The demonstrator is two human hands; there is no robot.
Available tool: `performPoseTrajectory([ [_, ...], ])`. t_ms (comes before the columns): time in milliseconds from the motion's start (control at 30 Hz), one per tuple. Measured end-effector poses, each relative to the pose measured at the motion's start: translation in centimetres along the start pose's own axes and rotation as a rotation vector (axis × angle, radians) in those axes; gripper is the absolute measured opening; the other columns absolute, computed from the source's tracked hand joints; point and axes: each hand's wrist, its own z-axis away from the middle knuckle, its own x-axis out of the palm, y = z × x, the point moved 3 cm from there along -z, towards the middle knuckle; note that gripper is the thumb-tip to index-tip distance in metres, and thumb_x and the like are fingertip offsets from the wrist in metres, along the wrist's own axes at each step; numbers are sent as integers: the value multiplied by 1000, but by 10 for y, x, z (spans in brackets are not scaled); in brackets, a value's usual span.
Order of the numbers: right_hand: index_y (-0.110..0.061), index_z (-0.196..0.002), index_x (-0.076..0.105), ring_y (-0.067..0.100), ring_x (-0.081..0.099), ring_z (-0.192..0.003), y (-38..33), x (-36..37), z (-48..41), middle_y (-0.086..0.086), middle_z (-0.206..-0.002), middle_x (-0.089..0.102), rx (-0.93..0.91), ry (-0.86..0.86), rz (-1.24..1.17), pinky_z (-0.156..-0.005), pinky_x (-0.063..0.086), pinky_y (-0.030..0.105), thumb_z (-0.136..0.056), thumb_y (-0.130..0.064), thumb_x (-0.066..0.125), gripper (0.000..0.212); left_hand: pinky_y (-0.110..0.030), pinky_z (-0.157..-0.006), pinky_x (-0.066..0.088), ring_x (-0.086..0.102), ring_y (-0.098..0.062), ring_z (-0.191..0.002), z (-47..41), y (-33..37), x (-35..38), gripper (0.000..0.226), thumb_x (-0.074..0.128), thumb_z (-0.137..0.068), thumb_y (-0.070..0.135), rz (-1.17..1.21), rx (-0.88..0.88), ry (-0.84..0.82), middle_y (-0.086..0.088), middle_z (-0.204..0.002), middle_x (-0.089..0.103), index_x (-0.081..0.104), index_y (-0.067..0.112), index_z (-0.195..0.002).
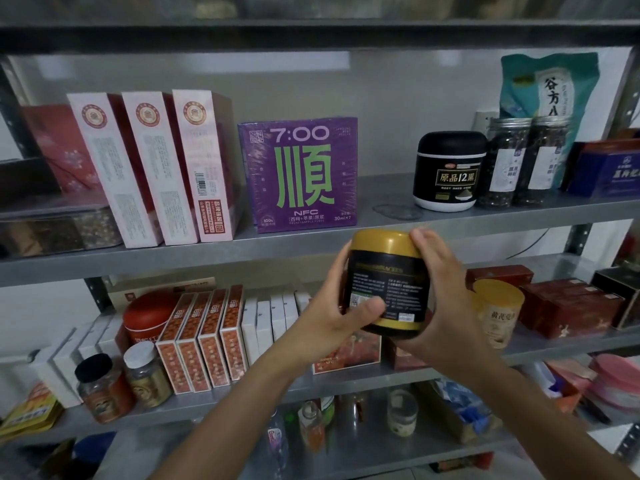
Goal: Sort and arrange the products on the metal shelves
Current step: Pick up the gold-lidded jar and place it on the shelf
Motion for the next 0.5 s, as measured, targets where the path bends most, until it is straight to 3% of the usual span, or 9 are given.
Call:
performPoseTrajectory([
  [100, -31, -152, 7, 5, 12, -146, 0, 3, -2, -10, -156, 12, -38, -9, -12, -115, 20, 15, -60, -33, 90, 123, -19, -79, 54, 62, -3, -110, -2, -2, 4, 82, 76, -69, 49, 82, -32, 118, 22, -115, 63, 36, 40, -140],
  [200, -29, -154, 1, 11, 12, -149, 7, -2, -3, -6, -160, 6, 5, -40, -191, -111, 24, 9, -60, -35, 91, 130, -26, -83, 55, 64, -12, -111, -1, -7, 2, 71, 73, -71, 48, 241, -91, 147, 9, -118, 67, 46, 35, -136],
  [300, -38, -153, -10, 9, 7, -150, 15, -5, -4, -14, -162, -2, 30, -109, -303, -115, 26, 17, -59, -44, 88, 136, -33, -88, 53, 61, -25, -118, 1, -6, 5, 73, 73, -75, 51, 396, -127, 112, -9, -127, 63, 49, 22, -137],
  [367, -47, -150, -12, 5, 19, -147, 16, -6, -3, -26, -158, 5, 84, -164, -409, -114, 34, 28, -56, -41, 90, 139, -34, -89, 52, 60, -25, -118, 1, -5, 10, 77, 73, -76, 55, 490, -124, 51, -13, -128, 62, 48, 15, -137],
  [433, -49, -150, -4, 0, 38, -137, 16, -8, -3, -32, -150, 22, 104, -178, -476, -101, 47, 23, -53, -34, 92, 137, -35, -91, 53, 60, -24, -119, 1, -4, 13, 72, 73, -77, 56, 559, -138, -2, -12, -129, 62, 53, 16, -134],
  [500, -42, -152, 3, -1, 44, -131, 15, -10, -3, -30, -145, 28, 84, -146, -457, -95, 47, 15, -53, -30, 92, 134, -37, -94, 52, 59, -24, -120, 1, -3, 13, 61, 71, -79, 56, 593, -150, -37, -12, -129, 62, 62, 21, -127],
])
